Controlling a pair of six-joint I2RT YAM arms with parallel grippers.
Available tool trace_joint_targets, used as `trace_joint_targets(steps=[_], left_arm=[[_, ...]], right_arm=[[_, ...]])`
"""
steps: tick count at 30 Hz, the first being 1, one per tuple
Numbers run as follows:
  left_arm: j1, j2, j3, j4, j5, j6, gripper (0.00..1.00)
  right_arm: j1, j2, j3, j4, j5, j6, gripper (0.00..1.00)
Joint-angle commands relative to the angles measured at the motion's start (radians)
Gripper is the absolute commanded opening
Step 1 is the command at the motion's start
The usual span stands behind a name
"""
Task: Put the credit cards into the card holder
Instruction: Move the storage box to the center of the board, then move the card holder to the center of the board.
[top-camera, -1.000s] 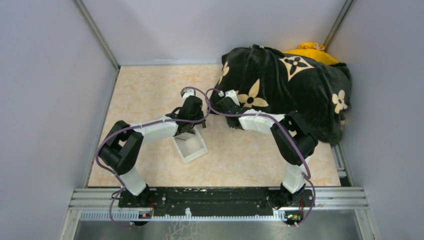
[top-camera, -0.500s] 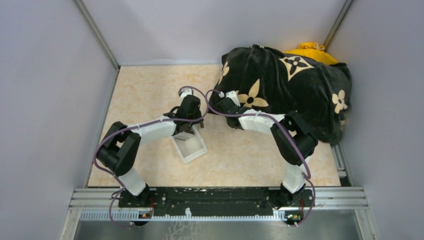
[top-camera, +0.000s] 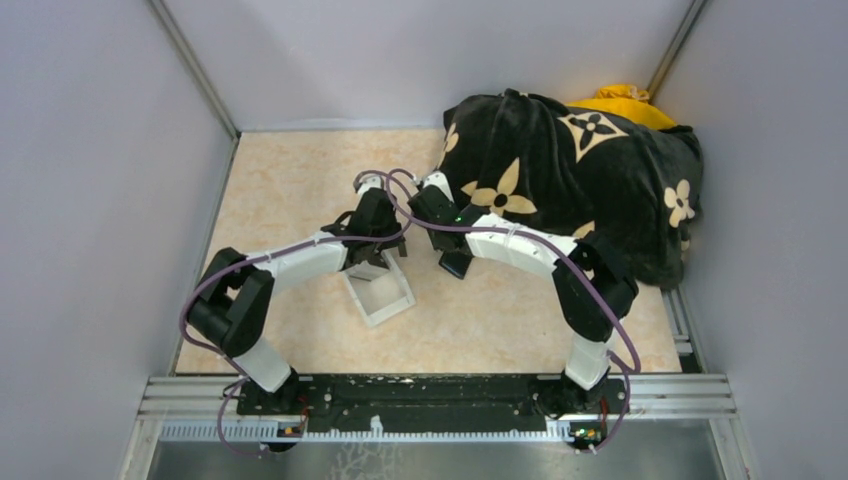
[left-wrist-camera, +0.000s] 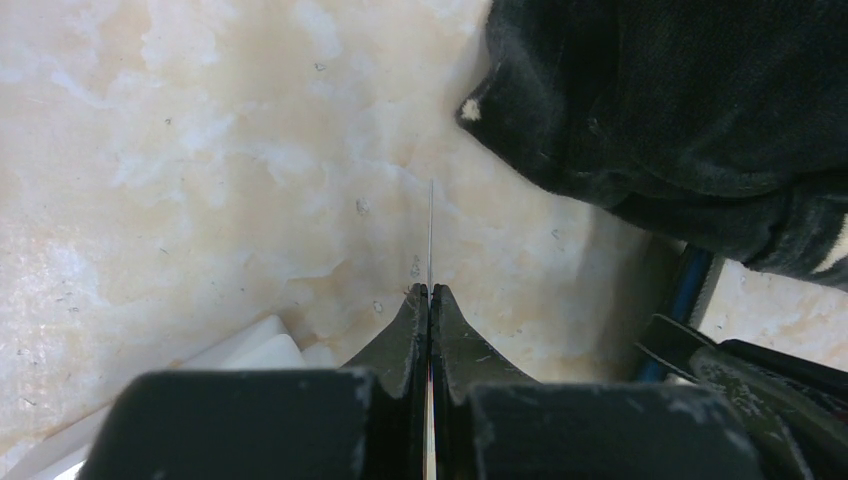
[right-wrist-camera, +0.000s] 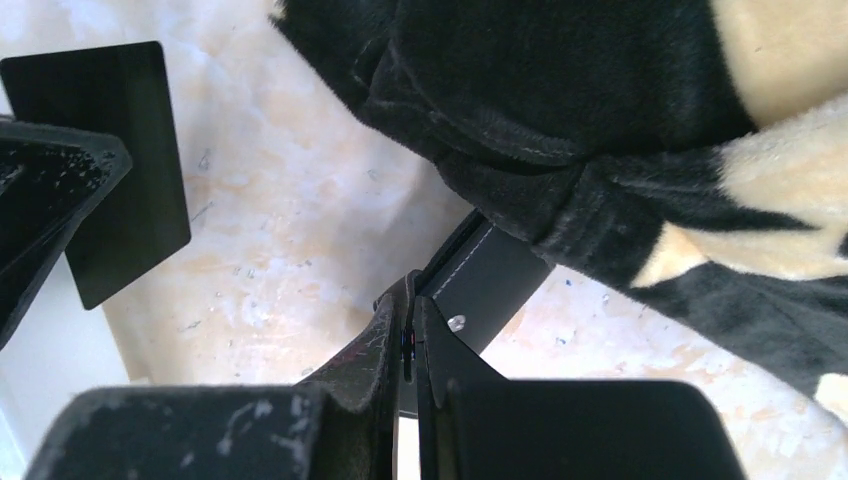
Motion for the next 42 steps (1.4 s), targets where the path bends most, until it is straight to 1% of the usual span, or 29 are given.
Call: trace_joint_targets(steps=[1, 6, 12, 17, 19, 22, 23, 24, 26, 30, 35, 42], left_arm=[[0.005, -0.044, -0.014, 0.003, 0.043, -0.001, 0.00], [0.006, -0.061, -0.044, 0.010, 0.049, -0.011, 0.00], [0.018, -0.087, -0.075, 0.016, 0.074, 0.012, 0.00], [0.038, -0.120, -0.078, 0.040, 0.104, 0.036, 0.00], [0.042, -0.126, -0.057, 0.028, 0.106, 0.038, 0.00], [0.043, -0.138, -0.018, 0.008, 0.102, 0.042, 0.00], [0.043, -0.143, -0.004, 0.003, 0.098, 0.044, 0.00], [0.044, -0.149, 0.011, -0.003, 0.093, 0.046, 0.00], [0.044, -0.160, 0.049, -0.027, 0.074, 0.052, 0.00], [0.044, -0.196, 0.112, -0.081, 0.009, 0.066, 0.00], [0.044, -0.251, 0.158, -0.173, -0.083, 0.066, 0.00], [0.044, -0.350, 0.108, -0.244, -0.145, 0.055, 0.00]], right_arm=[[0.027, -0.036, 0.020, -0.021, -0.025, 0.060, 0.00], [0.078, 0.006, 0.003, 0.003, -0.014, 0.106, 0.00], [0.114, 0.055, 0.005, 0.037, -0.020, 0.132, 0.00], [0.136, 0.061, -0.019, 0.060, -0.006, 0.149, 0.00], [0.144, 0.045, -0.034, 0.078, 0.004, 0.150, 0.07], [0.159, 0.001, -0.053, 0.093, 0.030, 0.147, 0.30], [0.158, -0.015, -0.058, 0.099, 0.036, 0.144, 0.35], [0.158, -0.032, -0.064, 0.103, 0.042, 0.143, 0.40], [0.160, -0.071, -0.082, 0.121, 0.055, 0.140, 0.45], [0.161, -0.168, -0.122, 0.141, 0.057, 0.139, 0.48], [0.185, -0.251, -0.159, 0.153, 0.011, 0.128, 0.49], [0.271, -0.263, -0.186, 0.176, -0.053, 0.102, 0.49]])
